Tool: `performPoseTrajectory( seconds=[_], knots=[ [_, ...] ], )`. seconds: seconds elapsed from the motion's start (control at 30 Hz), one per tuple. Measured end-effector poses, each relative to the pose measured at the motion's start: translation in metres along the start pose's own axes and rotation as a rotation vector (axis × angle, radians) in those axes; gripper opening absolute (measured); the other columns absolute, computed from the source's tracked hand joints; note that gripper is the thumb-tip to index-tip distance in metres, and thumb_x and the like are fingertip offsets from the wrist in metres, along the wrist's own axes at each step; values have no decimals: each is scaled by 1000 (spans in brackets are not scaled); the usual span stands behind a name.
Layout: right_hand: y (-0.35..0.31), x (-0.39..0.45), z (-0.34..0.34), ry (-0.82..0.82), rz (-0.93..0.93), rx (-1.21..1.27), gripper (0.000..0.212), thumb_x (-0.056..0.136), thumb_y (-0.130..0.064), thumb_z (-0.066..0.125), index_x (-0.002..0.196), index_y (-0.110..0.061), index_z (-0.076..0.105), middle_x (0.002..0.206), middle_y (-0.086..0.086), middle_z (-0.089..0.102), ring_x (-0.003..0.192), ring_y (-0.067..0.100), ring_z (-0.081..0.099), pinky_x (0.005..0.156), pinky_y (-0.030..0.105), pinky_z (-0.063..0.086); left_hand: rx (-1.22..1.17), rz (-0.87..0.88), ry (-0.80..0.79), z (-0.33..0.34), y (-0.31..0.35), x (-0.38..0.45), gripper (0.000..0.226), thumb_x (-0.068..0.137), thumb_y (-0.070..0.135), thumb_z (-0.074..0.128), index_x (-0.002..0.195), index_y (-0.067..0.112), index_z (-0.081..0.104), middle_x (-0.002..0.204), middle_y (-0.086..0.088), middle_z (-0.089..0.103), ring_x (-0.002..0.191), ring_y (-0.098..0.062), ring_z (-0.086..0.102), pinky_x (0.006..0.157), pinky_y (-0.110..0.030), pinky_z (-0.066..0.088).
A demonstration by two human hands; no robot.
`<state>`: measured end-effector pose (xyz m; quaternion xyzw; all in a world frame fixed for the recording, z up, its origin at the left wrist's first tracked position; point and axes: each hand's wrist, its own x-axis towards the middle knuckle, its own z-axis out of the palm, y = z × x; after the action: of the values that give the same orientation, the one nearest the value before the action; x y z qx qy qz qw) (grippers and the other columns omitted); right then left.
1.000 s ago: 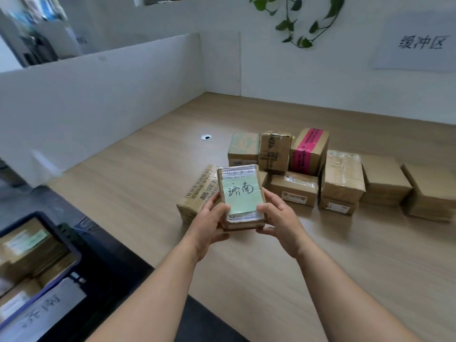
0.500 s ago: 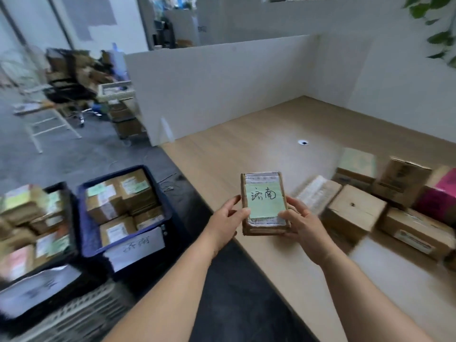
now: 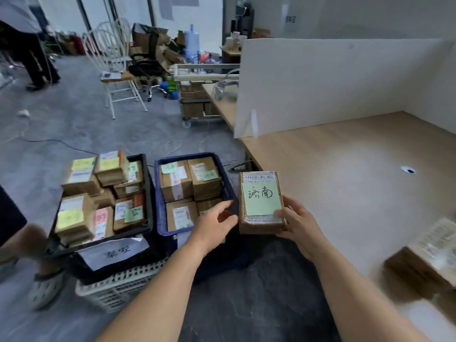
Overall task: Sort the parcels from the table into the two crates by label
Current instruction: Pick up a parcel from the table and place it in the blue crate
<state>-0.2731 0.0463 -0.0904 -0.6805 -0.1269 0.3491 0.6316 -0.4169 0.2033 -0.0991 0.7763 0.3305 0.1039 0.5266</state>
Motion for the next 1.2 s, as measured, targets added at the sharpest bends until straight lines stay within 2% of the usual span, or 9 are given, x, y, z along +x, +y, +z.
performPoseTrajectory(
  seconds=[0.17,0.33,0.47,0.63,0.73,0.9,1.03,1.13,1.2],
  knots=[
    [9,33,63,-44,19,-55,49,95,-15,58,140,-31,48,118,-1,69,105,22,68,84,42,58,77,-36,29,-59,-34,9,51,92,35,59,141,34,44,137,7,51,123,-10,47,101,-28,40],
    [7,62,112,-112,26,-103,49,95,-15,57,139,-33,46,120,-1,68,102,21,68,72,33,58,75,-95,86,-98,-62,20,52,90,35,61,140,34,46,138,5,53,122,-14,51,102,-33,41],
    [13,91,140,-151,49,-136,51,94,-16,58,142,-30,46,120,0,68,102,23,69,84,45,59,69,-136,119,-117,-78,31,52,91,36,60,140,35,45,140,5,50,126,-15,48,103,-32,40],
    [15,131,173,-227,68,-178,48,94,-17,57,138,-34,48,119,-3,68,101,21,70,81,38,59,58,-187,144,-138,-90,60,53,91,33,61,141,34,44,137,7,53,124,-15,50,106,-38,41],
    [12,167,190,-262,82,-191,50,94,-19,59,139,-35,48,123,-3,67,104,21,68,89,43,57,64,-214,154,-153,-97,91,53,92,31,60,142,34,43,135,7,53,123,-15,50,103,-35,42],
    [0,236,216,-298,119,-175,48,93,-15,59,136,-35,50,119,-2,67,102,21,69,85,42,59,112,-253,151,-173,-104,156,51,94,32,56,142,36,41,139,7,51,124,-13,48,103,-33,41],
    [-4,295,228,-285,170,-183,48,92,-14,61,133,-36,51,112,-2,69,101,21,69,93,47,55,110,-302,123,-181,-109,217,50,95,32,54,143,36,40,142,6,49,125,-13,48,104,-32,40],
    [-4,337,237,-294,178,-222,45,92,-15,61,127,-41,52,107,-9,68,101,17,67,95,45,54,101,-338,116,-182,-115,258,51,97,24,50,145,32,37,142,4,48,124,-12,48,96,-23,37],
    [-1,362,246,-297,202,-226,43,91,-14,60,122,-43,53,106,-11,68,101,16,67,93,43,55,87,-358,108,-183,-122,282,53,96,20,48,146,32,34,142,2,48,121,-11,49,92,-21,36]
  ],
)
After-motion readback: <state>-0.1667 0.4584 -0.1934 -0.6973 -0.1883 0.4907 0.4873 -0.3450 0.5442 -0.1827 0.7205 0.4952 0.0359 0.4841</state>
